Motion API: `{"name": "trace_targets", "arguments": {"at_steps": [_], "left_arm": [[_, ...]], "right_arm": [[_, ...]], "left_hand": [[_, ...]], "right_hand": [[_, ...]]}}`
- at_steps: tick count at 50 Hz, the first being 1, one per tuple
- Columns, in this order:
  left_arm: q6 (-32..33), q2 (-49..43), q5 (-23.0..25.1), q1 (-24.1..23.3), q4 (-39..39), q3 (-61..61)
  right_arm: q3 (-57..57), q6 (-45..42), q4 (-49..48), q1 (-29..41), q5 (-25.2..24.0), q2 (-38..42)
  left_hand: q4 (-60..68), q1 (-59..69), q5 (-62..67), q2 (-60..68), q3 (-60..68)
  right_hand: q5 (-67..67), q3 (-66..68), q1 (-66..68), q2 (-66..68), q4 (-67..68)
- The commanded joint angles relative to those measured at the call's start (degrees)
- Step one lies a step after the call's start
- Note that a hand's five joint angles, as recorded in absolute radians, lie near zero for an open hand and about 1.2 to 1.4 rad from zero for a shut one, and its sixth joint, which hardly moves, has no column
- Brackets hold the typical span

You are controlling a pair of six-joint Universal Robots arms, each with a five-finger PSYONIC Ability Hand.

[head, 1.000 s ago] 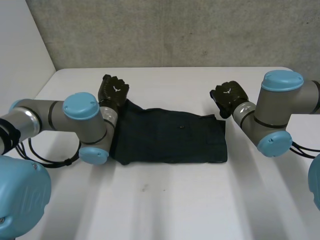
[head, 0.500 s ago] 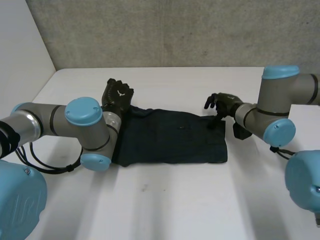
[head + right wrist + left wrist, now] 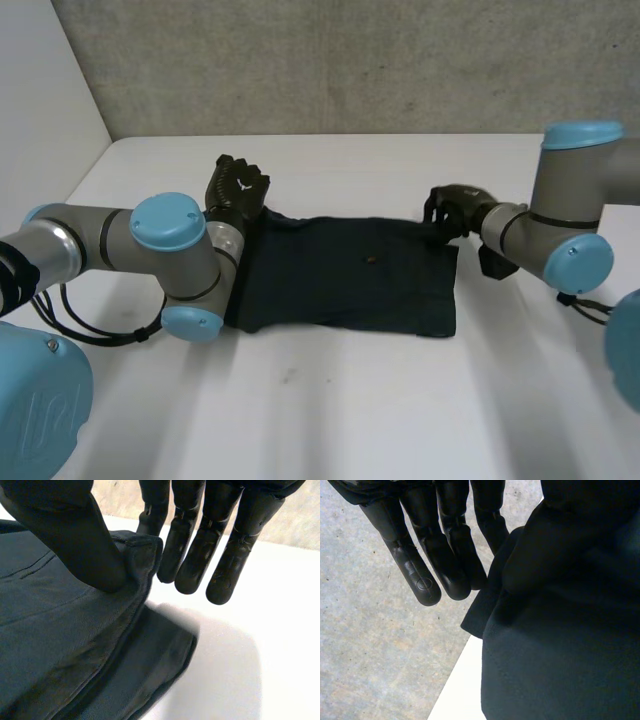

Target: Fold the shorts.

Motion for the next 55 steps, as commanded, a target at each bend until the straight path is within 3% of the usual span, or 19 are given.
{"name": "trace_targets", "arguments": {"at_steps": [1,12,27,28,30,31,32,33,34,35,37,40,47,55], "left_arm": [[-0.17,-0.06,0.22,-0.12,0.05,0.35],[-0.17,0.20,0.31,-0.20,1.19,0.61],[0.18,-3.05,1.10,-0.03,6.20,1.76],[0.27,-3.31,1.27,-0.03,6.55,1.76],[0.27,-3.49,1.63,-0.11,7.08,1.76],[0.27,-3.49,1.63,-0.12,7.17,1.76],[0.27,-3.40,1.63,-0.12,7.17,1.76],[0.18,-3.14,1.54,-0.12,7.17,1.76],[-0.08,-3.05,1.45,-0.20,7.17,1.76],[-0.35,-2.79,1.28,-0.20,7.17,1.67],[-1.22,-0.70,1.10,-0.12,7.09,1.06],[-3.07,4.22,0.92,0.06,6.56,-0.35],[-14.40,18.91,1.54,0.06,4.63,-12.38],[-21.26,30.69,0.05,0.32,-8.46,-25.30]], "right_arm": [[15.68,-3.88,-12.58,-0.75,3.15,-11.55],[21.76,-7.93,-12.84,-1.02,4.65,-16.04],[16.93,-9.43,-13.20,-0.49,5.00,-7.78],[15.88,-9.86,-13.20,-0.49,5.18,-6.91],[14.56,-10.22,-13.11,-0.40,5.35,-6.11],[13.86,-10.39,-13.20,-0.40,5.61,-5.85],[12.63,-10.74,-13.02,-0.40,6.05,-5.58],[12.01,-11.10,-13.02,-0.40,6.32,-5.49],[11.66,-11.36,-13.02,-0.40,6.58,-5.84],[11.65,-11.45,-13.63,-0.40,7.02,-6.89],[12.26,-11.45,-14.60,-0.49,7.46,-8.74],[16.56,-11.45,-18.55,-0.58,8.16,-15.49],[33.76,-12.42,-24.71,-0.84,7.99,-32.89],[51.52,-13.91,-21.90,-0.76,6.67,-40.03]], "left_hand": [[11.09,14.93,13.25,11.36,11.72],[11.09,14.93,13.25,11.36,11.72],[10.61,14.45,12.77,10.88,11.24],[6.94,10.78,9.10,7.21,7.57],[-13.35,-9.51,-11.19,-13.08,-12.72],[-26.10,-22.26,-23.94,-25.84,-25.47],[-38.72,-34.88,-36.56,-38.45,-38.09],[-52.00,-48.16,-49.84,-51.73,-51.37],[-53.96,-50.13,-51.81,-53.70,-53.34],[-56.15,-52.31,-53.99,-55.88,-55.52],[-58.91,-55.07,-56.75,-58.64,-58.28],[-58.91,-55.07,-56.75,-58.64,-58.28],[-58.86,-55.03,-56.71,-58.60,-58.24],[-56.68,-52.84,-54.52,-56.41,-56.05]], "right_hand": [[15.16,12.95,27.61,12.97,11.89],[15.16,12.95,27.61,12.97,11.89],[15.16,12.95,27.61,12.97,11.89],[15.16,12.95,27.61,12.97,11.89],[11.72,9.51,24.17,9.53,8.45],[1.86,-0.35,14.31,-0.33,-1.41],[-19.39,-21.60,-6.94,-21.58,-22.65],[-29.92,-32.13,-17.48,-32.12,-33.19],[-37.52,-39.73,-25.07,-39.71,-40.79],[-49.42,-51.63,-36.97,-51.61,-52.69],[-54.84,-57.05,-42.39,-57.03,-58.11],[-54.84,-57.05,-42.39,-57.03,-58.11],[-54.84,-57.05,-42.39,-57.03,-58.11],[-53.77,-55.98,-41.32,-55.96,-57.03]]}}
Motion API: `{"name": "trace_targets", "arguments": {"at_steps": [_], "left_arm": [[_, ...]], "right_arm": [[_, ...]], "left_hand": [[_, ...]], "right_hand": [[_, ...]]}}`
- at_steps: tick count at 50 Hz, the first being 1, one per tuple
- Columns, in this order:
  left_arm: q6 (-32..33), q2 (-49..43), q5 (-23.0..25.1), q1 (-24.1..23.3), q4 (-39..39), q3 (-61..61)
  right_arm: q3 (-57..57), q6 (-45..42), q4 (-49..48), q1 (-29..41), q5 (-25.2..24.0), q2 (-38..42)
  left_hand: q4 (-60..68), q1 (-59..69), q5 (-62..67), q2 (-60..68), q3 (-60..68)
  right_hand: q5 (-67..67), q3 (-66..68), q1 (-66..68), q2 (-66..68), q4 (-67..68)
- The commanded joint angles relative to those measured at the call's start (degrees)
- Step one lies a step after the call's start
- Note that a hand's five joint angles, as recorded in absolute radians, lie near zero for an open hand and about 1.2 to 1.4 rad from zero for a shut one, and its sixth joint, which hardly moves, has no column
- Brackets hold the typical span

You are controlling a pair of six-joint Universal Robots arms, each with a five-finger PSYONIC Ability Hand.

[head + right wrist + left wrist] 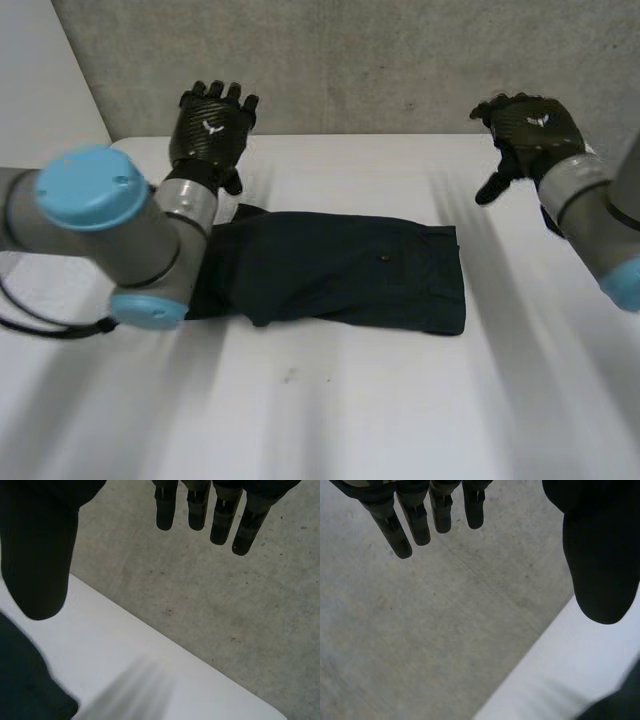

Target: Fold the shorts.

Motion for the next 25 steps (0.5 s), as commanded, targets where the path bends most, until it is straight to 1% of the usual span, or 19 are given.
{"name": "trace_targets", "arguments": {"at_steps": [1,4,5,7,9,12,16,22,25], "left_arm": [[-7.59,10.21,-2.19,0.25,-12.27,-12.11],[-11.38,11.89,-3.43,0.25,-14.66,-15.64],[-14.00,12.51,-4.12,0.08,-15.10,-17.74],[-16.39,12.95,-4.92,-0.18,-14.84,-19.51],[-18.76,13.13,-6.14,-0.45,-14.15,-21.35],[-19.48,13.21,-7.12,-0.62,-12.83,-22.50],[-19.39,13.13,-8.35,-1.15,-10.45,-23.30],[-19.39,13.04,-8.97,-1.24,-9.92,-23.38],[-19.39,13.04,-8.97,-1.24,-9.92,-23.56]], "right_arm": [[16.48,-1.29,1.94,0.14,-1.12,-6.33],[21.48,-1.38,1.41,0.49,-1.03,-6.51],[22.55,-1.29,1.06,0.58,-1.12,-6.42],[24.22,-1.11,-0.16,0.75,-1.55,-6.16],[26.16,-0.41,-3.41,0.75,-2.43,-5.19],[27.65,-0.50,-8.15,1.28,-3.83,-2.22],[27.30,-0.67,-12.21,1.99,-4.54,1.48],[25.02,-0.32,-13.00,2.34,-4.54,7.20],[24.23,-0.23,-13.00,2.25,-4.63,8.61]], "left_hand": [[0.63,0.77,-0.28,0.73,0.05],[0.79,0.94,-0.11,0.89,0.22],[1.13,1.28,0.22,1.23,0.55],[1.13,1.28,0.23,1.23,0.56],[1.13,1.28,0.23,1.23,0.56],[1.13,1.28,0.23,1.23,0.56],[0.96,1.11,0.06,1.06,0.39],[0.96,1.11,0.06,1.06,0.39],[0.80,0.94,-0.11,0.90,0.22]], "right_hand": [[-2.15,-0.06,0.03,-0.82,-1.66],[0.21,2.30,2.39,1.54,0.69],[0.71,2.80,2.89,2.05,1.20],[2.06,4.15,4.24,3.39,2.55],[4.57,6.66,6.75,5.91,5.06],[11.95,14.04,14.13,13.29,12.44],[14.51,16.60,16.69,15.84,14.99],[17.87,19.96,20.05,19.20,18.36],[22.91,25.00,25.09,24.24,23.39]]}}
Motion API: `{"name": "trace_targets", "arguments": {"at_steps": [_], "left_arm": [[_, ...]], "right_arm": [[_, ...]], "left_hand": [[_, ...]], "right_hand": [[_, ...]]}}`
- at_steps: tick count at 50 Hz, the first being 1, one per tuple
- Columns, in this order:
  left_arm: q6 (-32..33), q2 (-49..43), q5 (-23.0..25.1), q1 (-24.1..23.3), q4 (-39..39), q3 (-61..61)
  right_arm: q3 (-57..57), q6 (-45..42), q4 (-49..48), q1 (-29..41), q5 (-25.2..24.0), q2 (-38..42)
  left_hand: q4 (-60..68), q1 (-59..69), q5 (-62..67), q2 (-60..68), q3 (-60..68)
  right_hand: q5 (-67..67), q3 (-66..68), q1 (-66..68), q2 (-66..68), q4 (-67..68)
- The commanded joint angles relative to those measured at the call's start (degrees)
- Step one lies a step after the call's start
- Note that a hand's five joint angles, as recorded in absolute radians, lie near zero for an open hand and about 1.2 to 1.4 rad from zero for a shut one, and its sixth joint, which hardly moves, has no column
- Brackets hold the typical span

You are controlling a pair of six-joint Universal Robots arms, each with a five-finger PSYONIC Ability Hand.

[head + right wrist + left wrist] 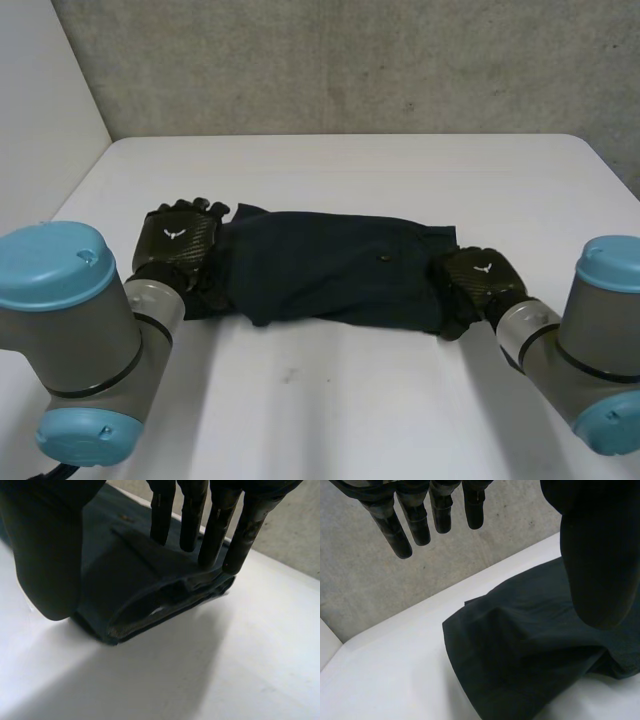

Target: Fold the shorts.

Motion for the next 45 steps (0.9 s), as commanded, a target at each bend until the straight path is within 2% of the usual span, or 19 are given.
{"name": "trace_targets", "arguments": {"at_steps": [1,2,3,9,13,16,20,21,28,32,36,40,45], "left_arm": [[0.35,-0.14,-0.10,-0.03,0.38,-0.18],[0.35,-0.14,-0.10,-0.03,0.38,-0.27],[0.35,-0.14,-0.10,0.06,0.38,-0.44],[0.35,0.29,-0.19,-0.12,0.38,-0.62],[0.35,1.52,-0.19,-0.12,0.38,-0.97],[0.36,2.40,-0.28,-0.12,0.38,-1.15],[0.35,3.28,-0.28,-0.12,0.38,-1.41],[0.35,3.46,-0.28,-0.03,0.38,-1.59],[0.44,3.99,-0.28,-0.20,0.38,-1.85],[0.44,3.90,-0.28,-0.20,0.38,-1.85],[0.44,3.99,-0.28,-0.55,0.38,-1.94],[0.44,3.90,-0.28,-0.55,0.38,-1.94],[0.44,3.99,-0.28,-0.55,0.38,-2.03]], "right_arm": [[-2.52,0.13,-0.11,0.20,-0.13,4.69],[-2.61,0.12,-0.37,0.11,-0.05,4.78],[-2.61,0.12,-0.55,-0.06,0.30,4.70],[-1.03,0.12,-0.46,-0.68,1.01,1.36],[2.22,-0.84,-0.02,-1.90,0.83,-6.88],[3.54,-1.45,0.24,-4.71,0.31,-9.97],[5.04,-6.63,1.38,-10.78,-0.31,-12.97],[5.13,-10.30,2.34,-12.44,-0.40,-13.41],[3.37,-26.75,5.95,-15.45,-1.54,-13.59],[-0.05,-33.27,6.74,-13.43,-1.63,-13.59],[-5.76,-34.94,7.45,-5.88,-2.42,-13.24],[-11.56,-35.47,8.76,0.63,-5.75,-11.74],[-18.93,-39.41,12.27,11.06,-14.00,-5.43]], "left_hand": [[0.80,0.94,-0.11,0.90,0.22],[0.80,0.94,-0.11,0.90,0.22],[0.80,0.94,-0.11,0.90,0.22],[0.80,0.94,-0.11,0.90,0.22],[0.63,0.77,-0.28,0.73,0.05],[0.46,0.61,-0.44,0.57,-0.12],[0.46,0.61,-0.44,0.56,-0.12],[0.46,0.61,-0.44,0.56,-0.12],[0.12,0.27,-0.78,0.23,-0.45],[0.12,0.27,-0.78,0.23,-0.45],[0.12,0.27,-0.78,0.23,-0.45],[0.12,0.27,-0.78,0.23,-0.45],[0.12,0.27,-0.78,0.23,-0.45]], "right_hand": [[16.14,15.24,19.06,15.54,15.13],[41.49,40.59,44.41,40.90,40.48],[54.68,53.77,57.60,54.08,53.66],[54.81,53.91,57.73,54.21,53.80],[54.81,53.91,57.73,54.21,53.80],[54.81,53.91,57.73,54.21,53.80],[54.81,53.91,57.73,54.21,53.80],[54.81,53.91,57.73,54.21,53.80],[54.81,53.91,57.73,54.21,53.80],[54.81,53.91,57.73,54.21,53.80],[54.81,53.91,57.73,54.21,53.80],[54.81,53.91,57.73,54.21,53.80],[54.81,53.91,57.73,54.21,53.80]]}}
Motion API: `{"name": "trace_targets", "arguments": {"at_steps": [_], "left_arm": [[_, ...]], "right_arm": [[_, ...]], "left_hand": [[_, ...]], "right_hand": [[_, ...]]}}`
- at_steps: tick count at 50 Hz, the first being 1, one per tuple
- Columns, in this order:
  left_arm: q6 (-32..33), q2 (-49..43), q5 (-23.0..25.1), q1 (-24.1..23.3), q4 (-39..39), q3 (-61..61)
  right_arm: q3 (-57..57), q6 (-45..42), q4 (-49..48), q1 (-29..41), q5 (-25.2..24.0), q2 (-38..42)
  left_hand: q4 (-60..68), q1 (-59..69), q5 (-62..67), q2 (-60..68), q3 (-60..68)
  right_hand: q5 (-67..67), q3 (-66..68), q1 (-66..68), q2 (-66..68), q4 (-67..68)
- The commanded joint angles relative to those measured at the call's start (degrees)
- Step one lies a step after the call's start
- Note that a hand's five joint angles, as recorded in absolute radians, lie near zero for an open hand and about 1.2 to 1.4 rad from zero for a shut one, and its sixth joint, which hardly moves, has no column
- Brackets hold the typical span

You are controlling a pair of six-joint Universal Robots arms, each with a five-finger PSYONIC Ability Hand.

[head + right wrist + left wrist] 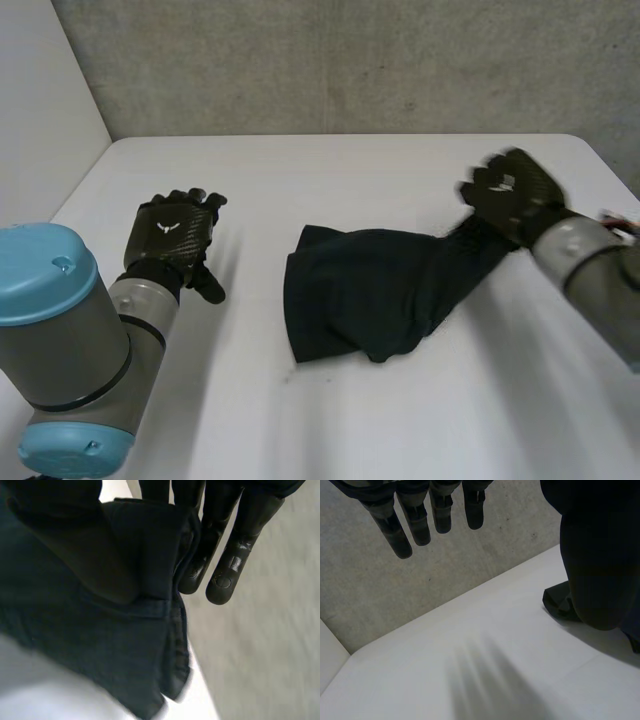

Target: Fold the shorts.

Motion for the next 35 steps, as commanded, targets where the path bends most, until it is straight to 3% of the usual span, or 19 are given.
{"name": "trace_targets", "arguments": {"at_steps": [1,6,7,10,11,14,17,23,27,35], "left_arm": [[0.00,0.14,0.00,-0.01,0.00,-0.06],[0.00,0.40,0.00,0.08,0.00,0.72],[0.00,0.40,0.00,0.25,-0.09,0.90],[0.26,0.40,0.00,0.61,-0.35,2.39],[0.35,0.40,0.00,0.61,-0.44,3.01],[0.79,0.40,0.00,0.43,-0.62,5.73],[1.31,0.14,0.17,0.25,-0.26,8.54],[2.02,-1.96,0.44,-1.06,-0.61,15.74],[2.11,-6.88,0.61,-5.36,-1.23,21.72],[1.41,-19.10,0.18,-11.87,-9.66,31.66]], "right_arm": [[-9.80,-3.92,4.46,13.93,-9.60,7.45],[-14.20,-8.76,10.52,20.53,-12.51,15.35],[-15.42,-10.07,12.62,20.89,-12.78,17.46],[-17.36,-11.49,15.62,21.07,-12.43,19.49],[-18.76,-10.80,17.29,21.07,-12.34,19.67],[-20.00,-8.43,18.18,21.15,-12.51,19.32],[-21.32,1.75,17.39,20.19,-12.51,18.19],[-20.80,36.15,12.65,15.28,-8.57,8.18],[-20.45,49.38,12.64,10.80,-5.50,7.11],[-20.62,45.04,15.10,9.03,-0.13,12.45]], "left_hand": [[0.12,0.27,-0.78,0.22,-0.45],[-0.05,0.11,-0.95,0.05,-0.62],[-0.05,0.11,-0.95,0.05,-0.62],[0.12,0.27,-0.78,0.22,-0.45],[0.12,0.27,-0.78,0.22,-0.45],[0.12,0.27,-0.78,0.22,-0.45],[0.29,0.44,-0.61,0.39,-0.29],[0.96,1.11,0.06,1.06,0.39],[1.63,1.79,0.73,1.73,1.06],[3.66,3.81,2.75,3.75,3.08]], "right_hand": [[15.69,13.10,26.54,12.73,11.64],[15.69,13.10,26.54,12.73,11.64],[10.42,7.83,21.27,7.46,6.37],[-30.36,-32.95,-19.51,-33.33,-34.41],[-52.32,-54.91,-41.47,-55.29,-56.37],[-54.31,-56.90,-43.46,-57.27,-58.36],[-54.31,-56.90,-43.46,-57.27,-58.36],[-54.31,-56.90,-43.46,-57.27,-58.36],[-54.31,-56.90,-43.46,-57.27,-58.36],[-54.31,-56.90,-43.46,-57.27,-58.36]]}}
